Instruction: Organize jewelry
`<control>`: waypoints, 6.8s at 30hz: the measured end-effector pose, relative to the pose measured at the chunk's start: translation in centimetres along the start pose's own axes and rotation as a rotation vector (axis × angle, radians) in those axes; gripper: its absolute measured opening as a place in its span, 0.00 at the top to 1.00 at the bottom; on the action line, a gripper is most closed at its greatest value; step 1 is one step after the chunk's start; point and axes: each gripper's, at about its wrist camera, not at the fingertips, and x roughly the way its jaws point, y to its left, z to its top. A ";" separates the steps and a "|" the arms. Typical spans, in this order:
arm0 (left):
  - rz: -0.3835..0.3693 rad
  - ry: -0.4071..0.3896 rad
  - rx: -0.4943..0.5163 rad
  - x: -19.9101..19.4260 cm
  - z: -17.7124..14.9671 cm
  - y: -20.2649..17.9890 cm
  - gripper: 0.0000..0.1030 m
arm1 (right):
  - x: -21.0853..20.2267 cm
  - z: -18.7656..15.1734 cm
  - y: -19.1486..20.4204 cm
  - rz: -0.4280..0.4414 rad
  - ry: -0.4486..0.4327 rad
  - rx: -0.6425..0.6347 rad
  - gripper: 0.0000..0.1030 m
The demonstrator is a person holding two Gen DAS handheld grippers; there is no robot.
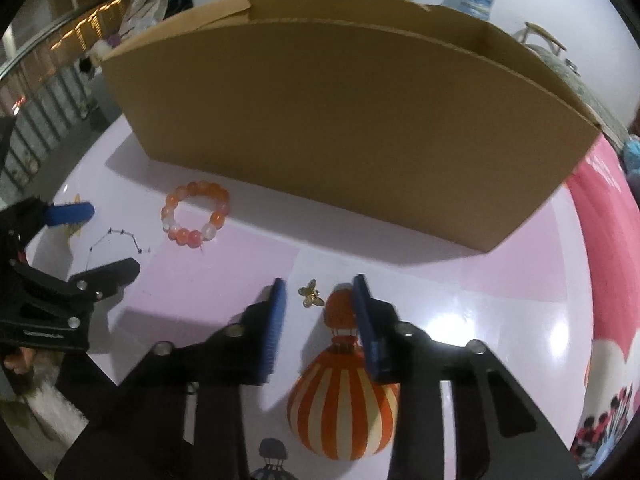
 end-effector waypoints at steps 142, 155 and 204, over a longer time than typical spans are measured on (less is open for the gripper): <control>-0.205 -0.149 0.103 -3.0 14.6 0.6 0.91 | -12.9 2.6 -7.0 0.181 -0.447 0.229 0.94; -0.241 -0.284 0.017 -6.9 13.4 2.6 0.60 | -11.6 5.6 -8.3 0.251 -0.429 0.262 0.94; -0.351 -0.194 -0.160 -4.3 9.4 5.2 0.14 | -7.3 5.2 -16.5 0.194 -0.245 0.637 0.47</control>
